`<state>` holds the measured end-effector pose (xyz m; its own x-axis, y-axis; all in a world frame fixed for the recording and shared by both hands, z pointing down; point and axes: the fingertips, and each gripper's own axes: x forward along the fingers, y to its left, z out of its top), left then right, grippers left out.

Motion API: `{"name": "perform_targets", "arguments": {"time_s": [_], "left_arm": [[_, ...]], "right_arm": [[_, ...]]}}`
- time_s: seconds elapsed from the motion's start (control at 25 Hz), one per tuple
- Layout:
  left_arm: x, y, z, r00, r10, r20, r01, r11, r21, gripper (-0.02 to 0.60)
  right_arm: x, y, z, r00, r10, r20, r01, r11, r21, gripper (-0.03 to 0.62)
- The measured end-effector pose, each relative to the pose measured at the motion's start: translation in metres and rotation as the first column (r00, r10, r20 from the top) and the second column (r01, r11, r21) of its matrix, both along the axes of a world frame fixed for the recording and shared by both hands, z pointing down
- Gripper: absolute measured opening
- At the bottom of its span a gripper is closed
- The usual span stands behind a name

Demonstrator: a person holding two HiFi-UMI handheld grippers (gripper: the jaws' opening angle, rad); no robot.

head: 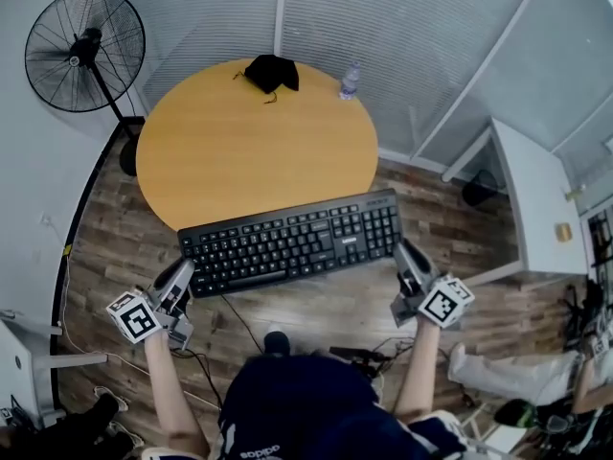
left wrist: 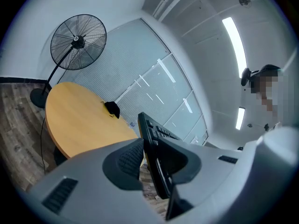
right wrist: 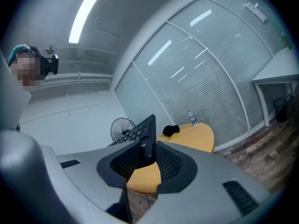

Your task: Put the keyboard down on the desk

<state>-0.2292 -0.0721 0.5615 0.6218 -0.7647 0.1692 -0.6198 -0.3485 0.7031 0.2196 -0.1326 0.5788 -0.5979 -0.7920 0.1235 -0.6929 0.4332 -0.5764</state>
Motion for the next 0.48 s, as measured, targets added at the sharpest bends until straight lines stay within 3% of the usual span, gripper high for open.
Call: {"name": "perform_targets", "arguments": {"time_s": [0.48], "left_arm": [[0.0003, 0.0007, -0.0004, 1.0, -0.004, 0.001, 0.004, 1.0, -0.001, 0.094]], "right_arm": [[-0.0012, -0.0012, -0.0006, 1.0, 0.002, 0.006, -0.002, 1.0, 0.005, 0.091]]}}
